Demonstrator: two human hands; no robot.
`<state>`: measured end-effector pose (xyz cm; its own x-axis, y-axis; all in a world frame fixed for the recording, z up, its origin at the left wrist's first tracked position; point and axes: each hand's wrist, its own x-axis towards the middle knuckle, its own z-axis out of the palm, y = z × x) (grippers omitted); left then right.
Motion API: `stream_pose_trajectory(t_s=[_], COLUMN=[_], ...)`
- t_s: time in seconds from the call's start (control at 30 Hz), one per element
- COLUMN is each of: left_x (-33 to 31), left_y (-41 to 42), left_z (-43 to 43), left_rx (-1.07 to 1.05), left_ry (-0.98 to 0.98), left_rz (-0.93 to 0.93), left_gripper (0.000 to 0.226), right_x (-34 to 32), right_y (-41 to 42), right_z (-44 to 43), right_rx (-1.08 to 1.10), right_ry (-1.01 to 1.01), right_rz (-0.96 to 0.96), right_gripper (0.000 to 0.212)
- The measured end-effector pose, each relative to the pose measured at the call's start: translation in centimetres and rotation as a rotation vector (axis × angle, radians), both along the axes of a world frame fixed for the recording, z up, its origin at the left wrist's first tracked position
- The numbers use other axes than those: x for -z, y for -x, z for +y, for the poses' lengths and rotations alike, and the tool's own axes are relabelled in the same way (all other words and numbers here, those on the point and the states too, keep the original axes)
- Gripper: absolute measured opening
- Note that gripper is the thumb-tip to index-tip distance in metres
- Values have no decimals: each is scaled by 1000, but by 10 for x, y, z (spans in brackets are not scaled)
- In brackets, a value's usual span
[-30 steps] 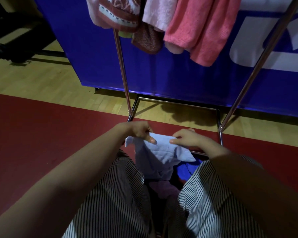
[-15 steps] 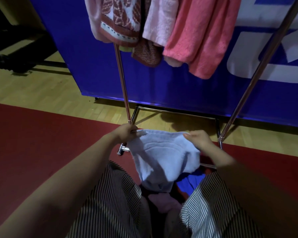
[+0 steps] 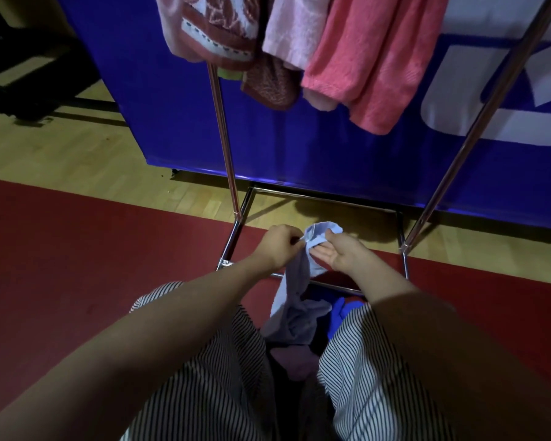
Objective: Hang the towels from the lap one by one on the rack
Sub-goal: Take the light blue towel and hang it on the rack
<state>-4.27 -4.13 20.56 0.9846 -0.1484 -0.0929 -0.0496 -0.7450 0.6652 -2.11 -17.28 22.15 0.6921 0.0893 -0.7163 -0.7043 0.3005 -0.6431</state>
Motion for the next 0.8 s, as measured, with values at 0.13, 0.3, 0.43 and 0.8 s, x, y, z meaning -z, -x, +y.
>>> stream_pose_trajectory(t_s=[0.13,0.3,0.43,0.8], left_x=[6,9,10,0], left_y=[7,5,5,8], left_z=[-17,-18,-13,2], left_rx=[-111,-250,-212,244], left_ry=[151,133,25,26], left_rz=[97,31,3,162], left_gripper=[31,30,31,33], right_x=[6,7,4,10], right_y=[-4,-3,2,7], right_z=[1,-1,-11,-37], right_rx=[-49,-159,-245,-1130], right_ry=[22,11,-15,1037], right_rz=[5,-21,-6,-611], right_gripper=[43,34,40,79])
